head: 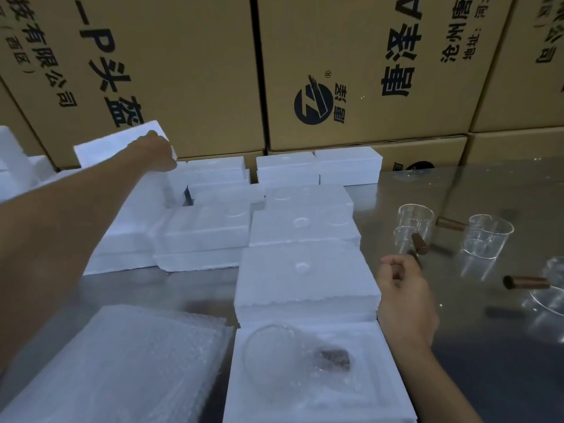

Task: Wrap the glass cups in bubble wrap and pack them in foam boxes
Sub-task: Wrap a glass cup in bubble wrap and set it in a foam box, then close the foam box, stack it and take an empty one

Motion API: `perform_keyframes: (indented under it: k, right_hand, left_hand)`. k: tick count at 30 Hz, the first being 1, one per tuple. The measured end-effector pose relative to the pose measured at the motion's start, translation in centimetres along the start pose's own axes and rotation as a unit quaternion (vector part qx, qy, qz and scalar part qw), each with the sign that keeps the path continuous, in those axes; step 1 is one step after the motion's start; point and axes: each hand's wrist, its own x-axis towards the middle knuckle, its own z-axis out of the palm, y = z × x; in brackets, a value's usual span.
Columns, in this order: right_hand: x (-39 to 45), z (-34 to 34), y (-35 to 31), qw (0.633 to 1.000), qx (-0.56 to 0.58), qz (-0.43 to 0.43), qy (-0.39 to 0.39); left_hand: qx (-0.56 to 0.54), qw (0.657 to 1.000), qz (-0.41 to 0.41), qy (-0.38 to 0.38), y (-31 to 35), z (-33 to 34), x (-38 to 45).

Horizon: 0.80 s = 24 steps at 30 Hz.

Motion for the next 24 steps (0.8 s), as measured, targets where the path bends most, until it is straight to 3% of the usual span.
perform_keyframes:
  k: [6,10,17,19,21,24]
  right_hand:
    - [0.1,-0.1,-0.1,1.000,0.009,0.002,0.002]
    - [-0.1,-0.2,-0.2,1.000,0.019,-0.002,0.007]
    - [-0.8,-1.4,-1.1,0.992,0.115,-0.003,0.041]
    - [-1.6,-2.4,-2.4,0.987,0.136,-0.062,0.051]
    - [-2.7,-3.6,-4.3,0.975,0.186,-0.116,0.042]
    - [-5.5,-5.3,-6.8,0.948,0.273,-0.162,-0.003]
  left_hand:
    - [-0.094,0.988,0.067,0.101,1.8,-3.0,-6.1]
    - [-0.119,0.967,0.170,0.149,4.0,-5.3,-10.7]
    - [-0.306,0.886,0.262,0.230,8.1,-7.1,-22.1]
    - [-0.394,0.852,0.250,0.238,8.7,-6.9,-25.5]
    - [-0.526,0.793,0.219,0.215,8.9,-6.5,-28.8]
    - [-0.740,0.636,0.170,0.134,8.8,-6.0,-33.6]
